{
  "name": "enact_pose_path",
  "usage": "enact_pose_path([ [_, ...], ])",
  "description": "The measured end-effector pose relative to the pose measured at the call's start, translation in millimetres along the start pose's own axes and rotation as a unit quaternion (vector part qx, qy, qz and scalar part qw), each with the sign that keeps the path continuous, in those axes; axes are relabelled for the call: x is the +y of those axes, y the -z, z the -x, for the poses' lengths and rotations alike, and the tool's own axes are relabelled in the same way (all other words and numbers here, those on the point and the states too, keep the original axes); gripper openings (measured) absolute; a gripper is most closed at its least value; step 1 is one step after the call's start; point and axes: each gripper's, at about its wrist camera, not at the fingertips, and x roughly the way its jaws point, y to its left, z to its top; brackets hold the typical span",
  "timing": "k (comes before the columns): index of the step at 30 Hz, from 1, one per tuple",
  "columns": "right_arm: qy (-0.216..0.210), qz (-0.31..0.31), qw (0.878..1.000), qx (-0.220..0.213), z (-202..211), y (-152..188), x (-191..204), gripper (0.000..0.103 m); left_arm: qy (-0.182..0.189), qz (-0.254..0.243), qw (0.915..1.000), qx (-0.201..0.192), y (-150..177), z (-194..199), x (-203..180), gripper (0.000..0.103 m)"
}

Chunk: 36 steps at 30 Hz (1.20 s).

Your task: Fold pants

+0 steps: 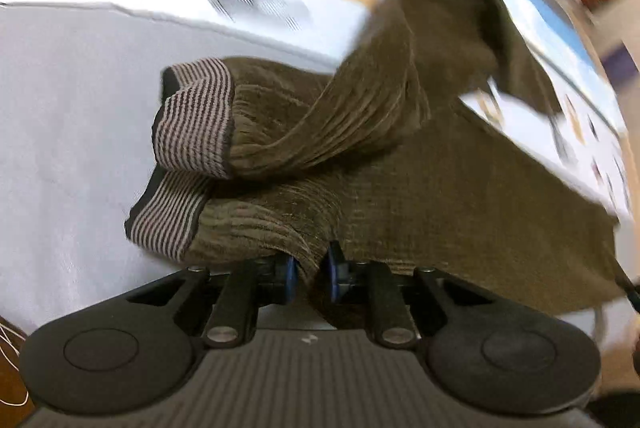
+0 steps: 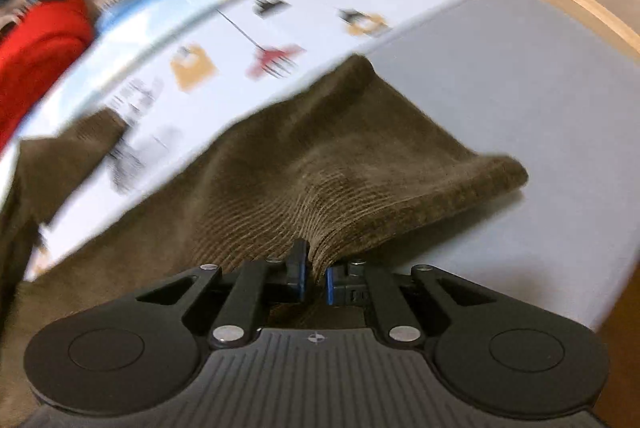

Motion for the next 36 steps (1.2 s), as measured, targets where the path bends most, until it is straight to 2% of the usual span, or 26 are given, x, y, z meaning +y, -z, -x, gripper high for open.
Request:
enact_pose_path([
  [3, 0.014, -0.006, 0.999, 0.052, -7, 12, -27, 0.009, 0.011, -0.039, 0.9978, 0.052, 9, -10, -5, 0.020],
  [5, 0.021, 0.001, 0.996, 0.087, -15, 21, -37, 0.012, 0.009, -0.059, 0.9959, 0.068, 11, -12, -9, 0.025],
  [8, 0.032, -0.010, 0.995, 0.091, -13, 22, -44, 0.029, 0.005, -0.070, 0.9954, 0.064, 6, -4, -14, 0.026],
  [10, 0.059, -0.019, 0.996, 0.068, -4, 15, -44, 0.032, 0.010, -0.074, 0.9963, 0.043, 0, 6, -18, 0.029],
  [12, 0.089, -0.023, 0.995, 0.037, 5, 11, -43, 0.034, -0.008, -0.091, 0.9958, 0.000, -1, 21, -24, 0.048],
  [14, 0.103, -0.030, 0.994, -0.002, 16, 8, -38, 0.034, -0.025, -0.084, 0.9954, -0.039, -2, 36, -20, 0.052],
  [17, 0.071, -0.022, 0.995, -0.072, 34, 2, -27, 0.038, -0.050, -0.087, 0.9914, -0.084, -1, 46, -24, 0.061],
  [19, 0.041, 0.004, 0.994, -0.099, 41, 0, -10, 0.040, -0.045, -0.100, 0.9897, -0.092, -4, 46, -29, 0.070],
  [22, -0.007, 0.036, 0.993, -0.110, 44, -6, 19, 0.040, -0.056, -0.133, 0.9851, -0.094, -10, 36, -48, 0.074],
  [24, -0.035, 0.050, 0.993, -0.105, 42, -7, 42, 0.040, -0.051, -0.154, 0.9828, -0.088, -13, 28, -59, 0.083],
  [27, -0.077, 0.056, 0.990, -0.101, 39, -10, 75, 0.040, -0.061, -0.191, 0.9773, -0.069, -12, 10, -70, 0.083],
  [29, -0.106, 0.055, 0.988, -0.096, 35, -15, 97, 0.040, -0.090, -0.210, 0.9722, -0.051, -12, -5, -71, 0.083],
  [32, -0.137, 0.053, 0.985, -0.086, 25, -22, 140, 0.040, -0.115, -0.218, 0.9689, -0.024, -16, -22, -69, 0.081],
  [33, -0.146, 0.054, 0.985, -0.078, 20, -23, 152, 0.040, -0.117, -0.224, 0.9674, -0.018, -16, -24, -66, 0.078],
  [34, -0.153, 0.056, 0.984, -0.071, 14, -21, 167, 0.040, -0.122, -0.231, 0.9651, -0.012, -17, -27, -64, 0.074],
  [35, -0.159, 0.060, 0.984, -0.061, 10, -20, 178, 0.040, -0.131, -0.238, 0.9625, -0.005, -18, -31, -62, 0.056],
  [36, -0.163, 0.064, 0.983, -0.053, 6, -18, 191, 0.040, -0.135, -0.237, 0.9621, 0.000, -20, -33, -57, 0.030],
])
